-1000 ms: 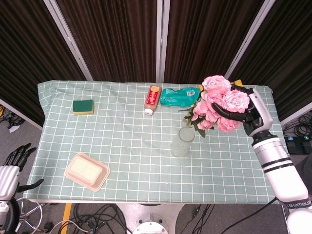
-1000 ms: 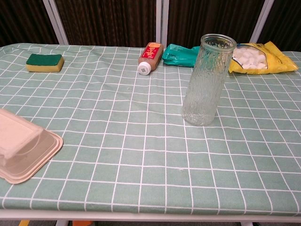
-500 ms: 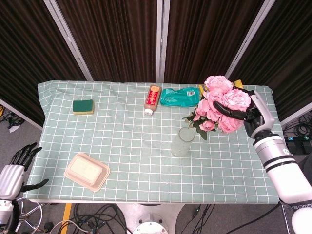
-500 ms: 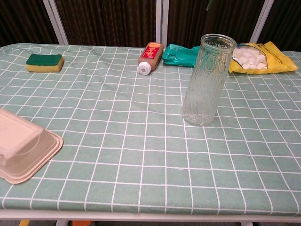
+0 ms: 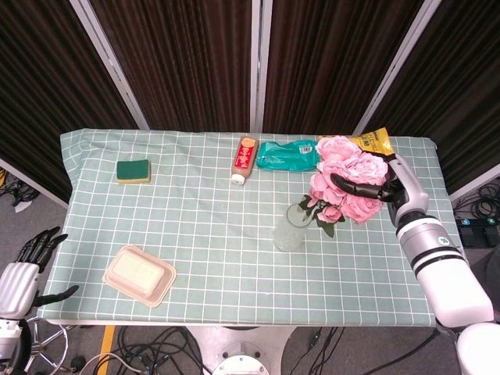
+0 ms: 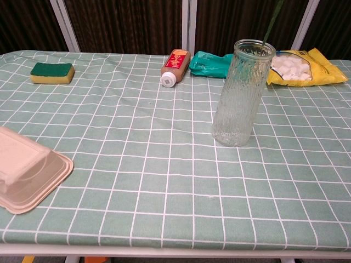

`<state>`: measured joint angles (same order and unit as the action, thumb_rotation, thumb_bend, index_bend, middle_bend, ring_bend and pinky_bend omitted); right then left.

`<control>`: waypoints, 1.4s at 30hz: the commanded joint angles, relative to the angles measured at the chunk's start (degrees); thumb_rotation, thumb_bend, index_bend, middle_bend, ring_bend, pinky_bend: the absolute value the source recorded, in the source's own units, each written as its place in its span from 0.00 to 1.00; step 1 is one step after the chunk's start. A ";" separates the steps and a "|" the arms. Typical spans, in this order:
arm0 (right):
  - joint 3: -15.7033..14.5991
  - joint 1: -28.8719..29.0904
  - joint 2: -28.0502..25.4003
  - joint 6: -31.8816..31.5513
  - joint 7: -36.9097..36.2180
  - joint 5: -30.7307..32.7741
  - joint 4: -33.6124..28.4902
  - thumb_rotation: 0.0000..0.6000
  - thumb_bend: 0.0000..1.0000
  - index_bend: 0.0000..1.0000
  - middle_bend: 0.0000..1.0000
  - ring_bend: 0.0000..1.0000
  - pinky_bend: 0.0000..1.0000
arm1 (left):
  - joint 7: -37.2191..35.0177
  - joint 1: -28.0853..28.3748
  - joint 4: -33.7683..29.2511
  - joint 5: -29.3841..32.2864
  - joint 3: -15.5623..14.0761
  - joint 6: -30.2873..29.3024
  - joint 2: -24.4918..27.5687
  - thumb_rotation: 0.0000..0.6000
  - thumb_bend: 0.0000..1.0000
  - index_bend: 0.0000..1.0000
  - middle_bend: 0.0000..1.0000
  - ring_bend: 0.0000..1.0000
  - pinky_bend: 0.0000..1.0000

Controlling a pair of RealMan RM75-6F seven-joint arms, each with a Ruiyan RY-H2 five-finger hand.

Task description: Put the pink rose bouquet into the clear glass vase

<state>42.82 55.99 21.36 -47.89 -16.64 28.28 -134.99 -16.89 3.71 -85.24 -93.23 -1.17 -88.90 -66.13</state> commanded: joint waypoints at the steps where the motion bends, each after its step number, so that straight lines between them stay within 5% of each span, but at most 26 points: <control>1: -1.47 2.03 0.67 -2.30 2.31 2.44 0.00 1.00 0.21 0.67 0.59 0.23 0.09 | -0.04 0.02 0.09 0.00 0.02 -0.04 -0.04 1.00 0.06 0.11 0.02 0.00 0.12; 15: -5.82 -1.50 17.03 -6.61 -3.87 -14.73 4.70 1.00 0.21 0.64 0.58 0.22 0.10 | -0.57 -0.30 2.42 1.13 0.12 0.04 -0.74 1.00 0.06 0.11 0.02 0.00 0.12; 28: -9.79 -2.43 26.41 -6.84 -2.80 -19.62 9.45 1.00 0.16 0.49 0.49 0.16 0.09 | -1.55 -0.50 3.70 1.68 -0.06 0.47 -0.74 1.00 0.06 0.11 0.02 0.00 0.12; 38: -10.08 -5.45 25.12 -1.10 -1.55 -24.50 8.99 1.00 0.04 0.10 0.11 0.00 0.00 | -1.52 -0.48 3.92 1.67 -0.10 0.60 -0.91 1.00 0.06 0.11 0.02 0.00 0.12; 42: -8.85 -7.41 24.41 -0.86 -3.13 -28.43 8.48 1.00 0.02 0.07 0.08 0.00 0.00 | -1.62 -0.54 3.93 1.75 -0.05 0.49 -0.85 1.00 0.06 0.11 0.02 0.00 0.12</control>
<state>33.35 49.60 46.23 -48.58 -19.06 1.65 -126.17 -18.51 3.18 -81.31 -91.49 -1.22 -88.42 -66.98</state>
